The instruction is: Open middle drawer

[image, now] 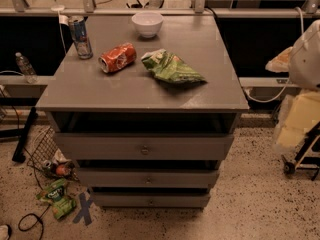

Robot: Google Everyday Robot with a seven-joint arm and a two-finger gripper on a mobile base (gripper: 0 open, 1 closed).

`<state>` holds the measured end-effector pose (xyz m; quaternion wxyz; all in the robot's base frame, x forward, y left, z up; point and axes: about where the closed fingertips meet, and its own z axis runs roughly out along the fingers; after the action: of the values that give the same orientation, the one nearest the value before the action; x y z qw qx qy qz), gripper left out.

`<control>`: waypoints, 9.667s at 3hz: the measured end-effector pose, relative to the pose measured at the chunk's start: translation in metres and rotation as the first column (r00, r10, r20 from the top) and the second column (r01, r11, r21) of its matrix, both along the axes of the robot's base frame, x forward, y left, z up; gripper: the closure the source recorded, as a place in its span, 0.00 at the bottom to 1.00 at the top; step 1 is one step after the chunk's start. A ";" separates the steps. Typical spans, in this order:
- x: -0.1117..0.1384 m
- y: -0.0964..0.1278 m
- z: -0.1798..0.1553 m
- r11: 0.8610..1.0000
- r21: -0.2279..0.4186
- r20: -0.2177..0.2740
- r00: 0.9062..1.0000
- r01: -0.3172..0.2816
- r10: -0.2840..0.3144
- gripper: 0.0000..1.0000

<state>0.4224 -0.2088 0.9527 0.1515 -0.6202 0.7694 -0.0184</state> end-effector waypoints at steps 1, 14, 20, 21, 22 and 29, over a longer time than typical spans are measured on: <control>-0.022 0.008 -0.049 0.999 0.024 -0.027 0.999 -0.039 0.040 0.00; 0.067 0.088 -0.490 0.970 0.212 0.002 0.992 -0.121 0.124 0.00; 0.135 0.117 -0.555 0.943 0.243 0.036 0.974 -0.225 0.223 0.46; 0.133 0.117 -0.550 0.941 0.240 0.040 0.971 -0.238 0.236 0.69; 0.122 0.114 -0.546 0.942 0.245 0.025 0.973 -0.229 0.230 0.92; 0.037 0.107 -0.554 0.955 0.221 -0.048 0.975 -0.199 0.215 1.00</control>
Offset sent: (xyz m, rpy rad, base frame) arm -0.0713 0.0515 -0.2338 0.1616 0.2151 0.1515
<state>0.4596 -0.1015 0.3986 0.1910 -0.6777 0.7025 0.1032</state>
